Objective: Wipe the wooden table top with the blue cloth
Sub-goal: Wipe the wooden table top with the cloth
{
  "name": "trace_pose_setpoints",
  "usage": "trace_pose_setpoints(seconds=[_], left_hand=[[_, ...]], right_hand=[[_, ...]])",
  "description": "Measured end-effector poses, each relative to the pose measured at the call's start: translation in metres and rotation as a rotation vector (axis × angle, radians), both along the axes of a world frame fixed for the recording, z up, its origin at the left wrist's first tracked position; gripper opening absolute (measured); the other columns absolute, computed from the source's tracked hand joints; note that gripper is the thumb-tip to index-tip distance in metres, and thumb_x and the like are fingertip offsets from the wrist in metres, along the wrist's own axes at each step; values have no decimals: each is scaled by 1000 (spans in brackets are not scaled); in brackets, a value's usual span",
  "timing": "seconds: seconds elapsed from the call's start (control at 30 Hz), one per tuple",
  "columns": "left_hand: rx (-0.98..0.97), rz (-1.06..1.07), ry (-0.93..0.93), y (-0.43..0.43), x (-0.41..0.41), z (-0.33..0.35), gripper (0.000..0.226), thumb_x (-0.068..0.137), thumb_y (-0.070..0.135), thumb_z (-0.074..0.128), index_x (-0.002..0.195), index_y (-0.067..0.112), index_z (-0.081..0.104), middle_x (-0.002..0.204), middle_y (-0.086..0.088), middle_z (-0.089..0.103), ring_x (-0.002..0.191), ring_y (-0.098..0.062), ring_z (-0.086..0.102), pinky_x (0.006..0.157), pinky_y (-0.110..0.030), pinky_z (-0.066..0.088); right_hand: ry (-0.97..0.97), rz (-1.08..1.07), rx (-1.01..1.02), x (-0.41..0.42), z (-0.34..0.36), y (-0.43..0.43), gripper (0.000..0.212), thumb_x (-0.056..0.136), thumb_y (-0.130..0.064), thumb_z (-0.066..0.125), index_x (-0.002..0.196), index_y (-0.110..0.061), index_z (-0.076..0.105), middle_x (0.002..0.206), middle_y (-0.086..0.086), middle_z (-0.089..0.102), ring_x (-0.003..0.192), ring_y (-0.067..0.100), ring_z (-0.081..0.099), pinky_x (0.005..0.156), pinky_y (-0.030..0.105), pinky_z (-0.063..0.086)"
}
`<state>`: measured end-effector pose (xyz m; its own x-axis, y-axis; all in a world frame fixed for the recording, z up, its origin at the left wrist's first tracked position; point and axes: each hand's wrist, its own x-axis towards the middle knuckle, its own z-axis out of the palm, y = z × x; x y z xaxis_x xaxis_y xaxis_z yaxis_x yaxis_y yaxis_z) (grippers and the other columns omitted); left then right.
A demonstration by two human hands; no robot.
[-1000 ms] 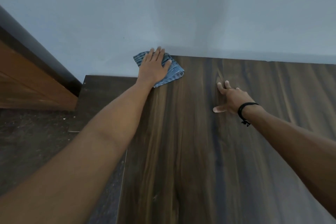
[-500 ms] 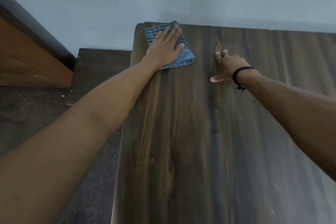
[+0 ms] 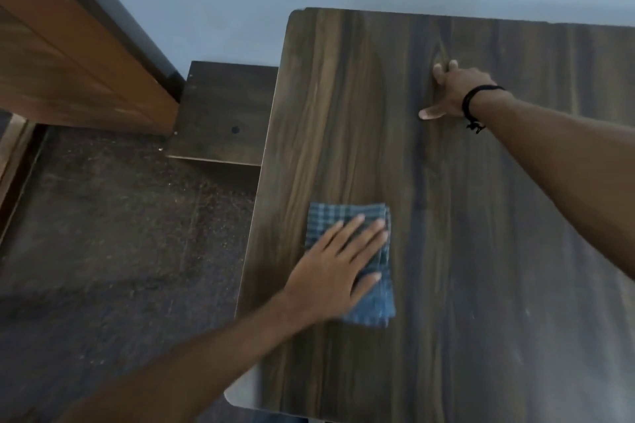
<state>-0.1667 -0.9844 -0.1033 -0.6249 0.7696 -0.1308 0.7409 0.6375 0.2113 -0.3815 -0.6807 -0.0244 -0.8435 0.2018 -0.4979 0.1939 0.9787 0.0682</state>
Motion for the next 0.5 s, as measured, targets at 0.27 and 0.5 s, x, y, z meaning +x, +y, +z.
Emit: trace_pose_setpoints(seconds=[0.27, 0.5], left_hand=[[-18, 103, -6, -22, -39, -1, 67, 106, 59, 25, 162, 25, 14, 169, 6, 10, 156, -18, 4, 126, -43, 12], [-11, 263, 8, -16, -120, 2, 68, 106, 58, 20, 162, 21, 10, 170, 4, 6, 156, -19, 1, 126, -45, 11]], right_hand=[[-45, 24, 13, 32, 0, -17, 93, 95, -54, 58, 161, -20, 4, 167, 15, 0, 143, 38, 35, 109, 47, 37], [-131, 26, 36, 61, 4, -48, 114, 83, -60, 70, 161, -19, -2, 165, 21, -1, 144, 39, 33, 110, 45, 37]])
